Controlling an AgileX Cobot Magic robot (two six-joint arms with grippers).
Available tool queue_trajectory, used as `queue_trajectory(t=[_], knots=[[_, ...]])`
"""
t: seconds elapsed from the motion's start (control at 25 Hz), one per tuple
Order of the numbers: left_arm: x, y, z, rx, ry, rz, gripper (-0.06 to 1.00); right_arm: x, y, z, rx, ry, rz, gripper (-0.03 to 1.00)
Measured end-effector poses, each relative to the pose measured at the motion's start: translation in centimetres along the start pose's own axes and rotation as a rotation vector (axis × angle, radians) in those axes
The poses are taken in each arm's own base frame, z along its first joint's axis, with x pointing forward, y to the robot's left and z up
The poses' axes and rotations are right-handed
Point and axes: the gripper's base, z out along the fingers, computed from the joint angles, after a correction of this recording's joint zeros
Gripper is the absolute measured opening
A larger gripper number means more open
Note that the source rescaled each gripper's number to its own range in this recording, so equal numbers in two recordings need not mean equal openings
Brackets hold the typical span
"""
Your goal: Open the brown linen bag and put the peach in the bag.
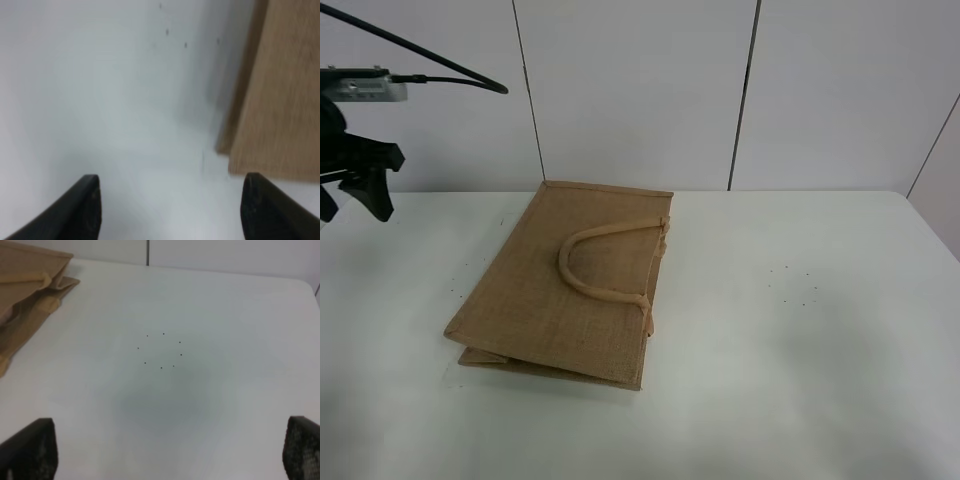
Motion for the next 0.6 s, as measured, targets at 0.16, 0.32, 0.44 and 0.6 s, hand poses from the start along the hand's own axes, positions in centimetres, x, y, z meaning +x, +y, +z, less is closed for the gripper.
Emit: queue_trajectory(t=[0.16,0.32,0.44,0.6], knots=[[5.6,0.3,-2.6,0.002,-0.061,0.004,0.83,0.0,0.0,0.0,0.0,0.0,0.0,1.0],[11.7,0.5,-3.4,0.004,-0.11,0.004,0.83,0.0,0.0,0.0,0.0,0.0,0.0,1.0],[16.3,0.7,-3.2,0.006,-0.16,0.003,0.83,0.0,0.0,0.0,0.0,0.0,0.0,1.0],[21.5,0.9,-1.7,0.01,-0.271,0.001,0.83,0.0,0.0,0.0,0.0,0.0,0.0,1.0]])
